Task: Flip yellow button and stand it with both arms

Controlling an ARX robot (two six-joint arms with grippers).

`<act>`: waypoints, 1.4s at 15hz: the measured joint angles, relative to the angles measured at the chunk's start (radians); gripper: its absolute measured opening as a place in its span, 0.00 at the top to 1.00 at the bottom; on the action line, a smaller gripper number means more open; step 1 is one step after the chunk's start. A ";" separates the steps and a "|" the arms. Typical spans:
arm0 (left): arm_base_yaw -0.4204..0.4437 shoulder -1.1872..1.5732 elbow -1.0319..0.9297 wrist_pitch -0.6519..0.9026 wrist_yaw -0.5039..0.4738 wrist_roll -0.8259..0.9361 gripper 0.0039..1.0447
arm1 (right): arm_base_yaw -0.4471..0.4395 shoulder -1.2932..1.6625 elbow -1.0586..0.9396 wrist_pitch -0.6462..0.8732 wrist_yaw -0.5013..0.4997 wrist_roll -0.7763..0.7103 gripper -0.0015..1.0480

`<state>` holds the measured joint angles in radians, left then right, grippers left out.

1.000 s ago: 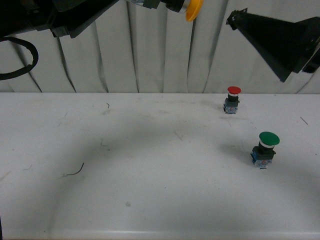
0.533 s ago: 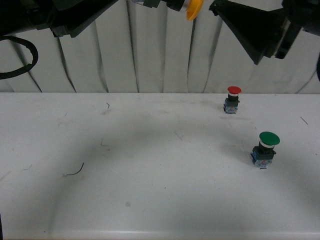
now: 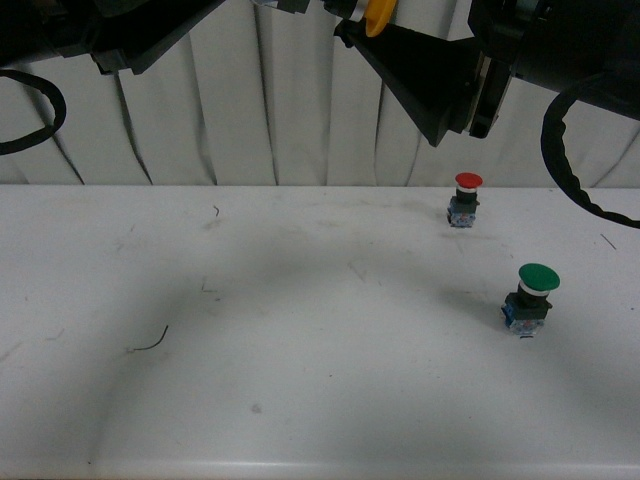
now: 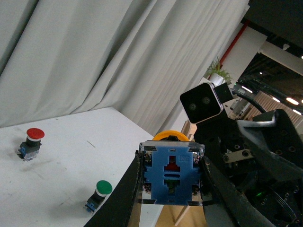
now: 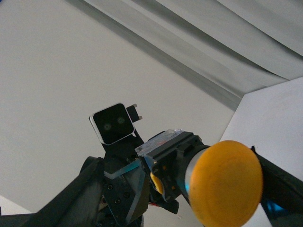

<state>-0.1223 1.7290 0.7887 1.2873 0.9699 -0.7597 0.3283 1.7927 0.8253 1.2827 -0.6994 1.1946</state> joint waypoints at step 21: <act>0.048 0.039 0.060 0.000 -0.031 -0.003 0.06 | -0.023 0.000 0.004 -0.003 0.023 0.014 0.65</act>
<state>-0.0738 1.7679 0.8490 1.2873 0.9394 -0.7628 0.3054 1.7927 0.8295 1.2800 -0.6769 1.2083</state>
